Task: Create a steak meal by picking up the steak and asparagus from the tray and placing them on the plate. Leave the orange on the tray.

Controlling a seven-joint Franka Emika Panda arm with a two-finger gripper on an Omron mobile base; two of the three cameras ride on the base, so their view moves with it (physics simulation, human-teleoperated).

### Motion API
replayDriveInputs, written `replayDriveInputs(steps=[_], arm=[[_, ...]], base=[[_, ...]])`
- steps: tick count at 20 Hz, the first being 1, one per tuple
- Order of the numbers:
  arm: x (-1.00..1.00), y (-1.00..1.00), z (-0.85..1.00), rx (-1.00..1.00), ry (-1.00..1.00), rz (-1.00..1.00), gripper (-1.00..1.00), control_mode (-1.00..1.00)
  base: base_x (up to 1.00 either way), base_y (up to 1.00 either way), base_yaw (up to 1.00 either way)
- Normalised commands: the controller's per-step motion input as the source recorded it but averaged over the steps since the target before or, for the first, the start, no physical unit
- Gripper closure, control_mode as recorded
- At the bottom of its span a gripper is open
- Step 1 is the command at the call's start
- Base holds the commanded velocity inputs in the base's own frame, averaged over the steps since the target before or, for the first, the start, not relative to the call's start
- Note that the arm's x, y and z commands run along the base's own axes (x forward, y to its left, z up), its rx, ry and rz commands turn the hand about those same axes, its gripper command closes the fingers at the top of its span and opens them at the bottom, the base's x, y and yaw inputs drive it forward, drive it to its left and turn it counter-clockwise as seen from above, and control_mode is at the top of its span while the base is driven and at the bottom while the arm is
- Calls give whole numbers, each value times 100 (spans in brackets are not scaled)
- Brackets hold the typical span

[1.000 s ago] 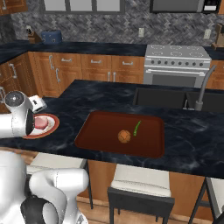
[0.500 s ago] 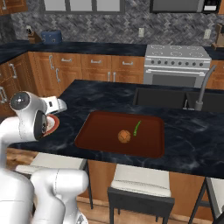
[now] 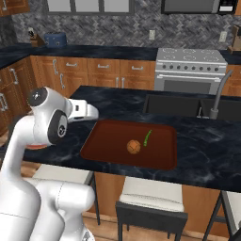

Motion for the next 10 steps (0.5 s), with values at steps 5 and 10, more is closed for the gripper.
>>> replayDriveInputs(steps=[5, 10], arm=[[-1, -100, 1, 17, 6, -17, -100, -100], [2, -99, -2, 20, 5, -4, -100, -100]], base=[[0, 0, 0], [0, 0, 0]])
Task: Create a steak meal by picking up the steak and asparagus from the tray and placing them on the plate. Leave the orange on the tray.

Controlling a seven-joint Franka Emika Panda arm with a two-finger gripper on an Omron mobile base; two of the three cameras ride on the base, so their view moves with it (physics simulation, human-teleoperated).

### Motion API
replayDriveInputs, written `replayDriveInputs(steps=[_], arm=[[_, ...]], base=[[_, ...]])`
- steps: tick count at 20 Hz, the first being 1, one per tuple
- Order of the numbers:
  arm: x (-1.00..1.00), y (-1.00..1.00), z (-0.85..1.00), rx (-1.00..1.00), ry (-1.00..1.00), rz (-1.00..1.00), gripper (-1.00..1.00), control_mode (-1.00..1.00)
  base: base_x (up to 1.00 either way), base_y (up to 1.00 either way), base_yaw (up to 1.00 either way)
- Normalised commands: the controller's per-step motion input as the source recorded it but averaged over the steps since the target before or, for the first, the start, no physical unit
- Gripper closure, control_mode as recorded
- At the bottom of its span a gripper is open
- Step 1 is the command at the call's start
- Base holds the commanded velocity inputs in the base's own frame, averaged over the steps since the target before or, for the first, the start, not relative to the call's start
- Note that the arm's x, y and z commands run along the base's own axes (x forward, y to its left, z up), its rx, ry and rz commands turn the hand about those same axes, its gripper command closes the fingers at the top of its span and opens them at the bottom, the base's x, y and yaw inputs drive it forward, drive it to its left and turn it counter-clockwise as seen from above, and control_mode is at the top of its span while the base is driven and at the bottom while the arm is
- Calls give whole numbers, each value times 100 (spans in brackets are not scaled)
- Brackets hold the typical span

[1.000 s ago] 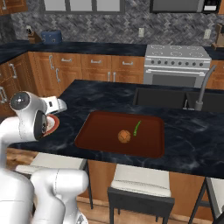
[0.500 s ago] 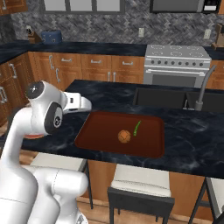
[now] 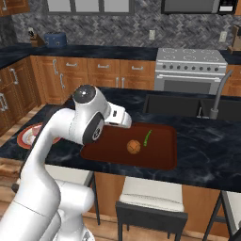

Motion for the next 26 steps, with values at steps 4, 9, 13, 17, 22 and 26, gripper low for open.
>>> replayDriveInputs(steps=[4, 9, 13, 17, 22, 26], arm=[[24, -81, -1, 14, 10, 0, -100, -100], [44, -56, -6, 3, 22, 0, -100, -100], [55, -39, -18, 0, 25, 0, -100, -100], [52, -29, -35, 0, 20, 0, -100, -100], [48, -21, -51, 0, 9, 0, -100, -100], [45, -13, -48, 0, 6, 0, -100, -100]], base=[[0, 0, 0], [0, 0, 0], [0, 0, 0], [0, 0, 0], [0, 0, 0], [0, 0, 0]])
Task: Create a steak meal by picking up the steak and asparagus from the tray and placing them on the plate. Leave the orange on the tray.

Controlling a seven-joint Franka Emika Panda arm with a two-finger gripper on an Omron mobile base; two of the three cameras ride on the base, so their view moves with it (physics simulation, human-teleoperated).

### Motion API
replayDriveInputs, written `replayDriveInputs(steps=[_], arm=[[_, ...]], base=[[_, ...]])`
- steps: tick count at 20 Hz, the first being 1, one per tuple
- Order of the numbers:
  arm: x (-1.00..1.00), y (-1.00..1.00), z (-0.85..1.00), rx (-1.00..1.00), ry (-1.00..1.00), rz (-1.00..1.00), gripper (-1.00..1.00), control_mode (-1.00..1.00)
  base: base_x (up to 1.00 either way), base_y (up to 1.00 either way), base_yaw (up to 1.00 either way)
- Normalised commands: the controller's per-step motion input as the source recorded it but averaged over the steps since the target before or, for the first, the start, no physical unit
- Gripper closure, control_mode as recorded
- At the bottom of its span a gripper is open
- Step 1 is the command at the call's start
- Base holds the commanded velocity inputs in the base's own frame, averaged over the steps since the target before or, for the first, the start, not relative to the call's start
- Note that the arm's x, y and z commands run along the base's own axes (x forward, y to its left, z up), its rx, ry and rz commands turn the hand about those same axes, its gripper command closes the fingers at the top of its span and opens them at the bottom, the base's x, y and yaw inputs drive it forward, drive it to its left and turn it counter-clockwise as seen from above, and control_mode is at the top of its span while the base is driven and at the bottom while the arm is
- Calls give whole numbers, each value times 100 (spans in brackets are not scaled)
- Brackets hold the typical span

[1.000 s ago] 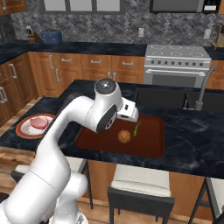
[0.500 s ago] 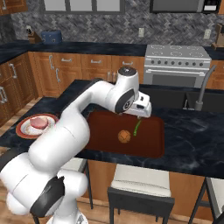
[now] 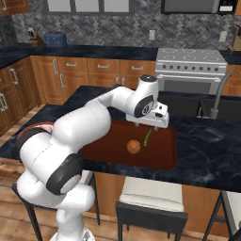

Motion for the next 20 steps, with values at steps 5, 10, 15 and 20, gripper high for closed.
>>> replayDriveInputs(steps=[5, 10, 15, 20], arm=[[39, -1, -44, 0, 4, 1, -100, -100], [32, -2, -46, 1, 2, 3, -100, -100], [19, -15, -41, 3, 0, 4, -100, -100], [15, -13, -36, 3, 0, 4, -100, -100]], base=[[0, 0, 0], [0, 0, 0], [0, 0, 0], [0, 0, 0]])
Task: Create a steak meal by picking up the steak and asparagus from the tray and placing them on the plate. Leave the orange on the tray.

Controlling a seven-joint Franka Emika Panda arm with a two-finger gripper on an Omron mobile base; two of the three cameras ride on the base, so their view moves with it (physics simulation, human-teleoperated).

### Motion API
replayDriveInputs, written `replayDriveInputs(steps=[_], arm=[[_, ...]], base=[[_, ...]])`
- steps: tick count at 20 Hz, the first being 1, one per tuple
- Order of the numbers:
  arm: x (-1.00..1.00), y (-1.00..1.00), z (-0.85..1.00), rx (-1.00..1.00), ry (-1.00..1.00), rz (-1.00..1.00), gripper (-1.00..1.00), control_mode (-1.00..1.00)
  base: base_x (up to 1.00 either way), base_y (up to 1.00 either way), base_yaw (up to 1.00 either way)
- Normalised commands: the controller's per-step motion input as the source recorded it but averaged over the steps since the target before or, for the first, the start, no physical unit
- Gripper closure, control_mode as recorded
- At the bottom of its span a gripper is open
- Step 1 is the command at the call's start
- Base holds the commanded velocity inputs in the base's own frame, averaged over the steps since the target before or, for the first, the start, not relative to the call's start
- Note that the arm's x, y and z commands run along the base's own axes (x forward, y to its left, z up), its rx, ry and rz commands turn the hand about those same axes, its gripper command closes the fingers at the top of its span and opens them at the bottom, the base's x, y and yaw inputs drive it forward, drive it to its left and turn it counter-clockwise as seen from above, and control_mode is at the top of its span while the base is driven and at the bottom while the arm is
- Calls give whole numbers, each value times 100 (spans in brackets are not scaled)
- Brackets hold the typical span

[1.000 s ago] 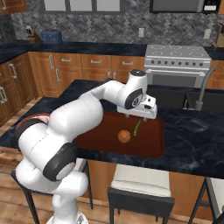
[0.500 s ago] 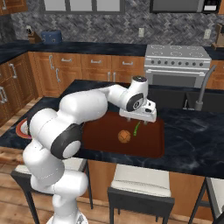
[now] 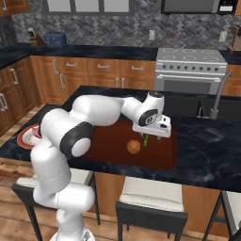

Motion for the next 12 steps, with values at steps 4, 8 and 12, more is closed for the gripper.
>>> replayDriveInputs(steps=[4, 8, 12], arm=[[18, -2, -31, 1, 1, 3, -100, -100], [15, 0, -32, 0, 1, 3, 100, -100], [0, 27, -30, -1, 0, 1, 100, -100]], base=[[0, 0, 0], [0, 0, 0], [0, 0, 0]])
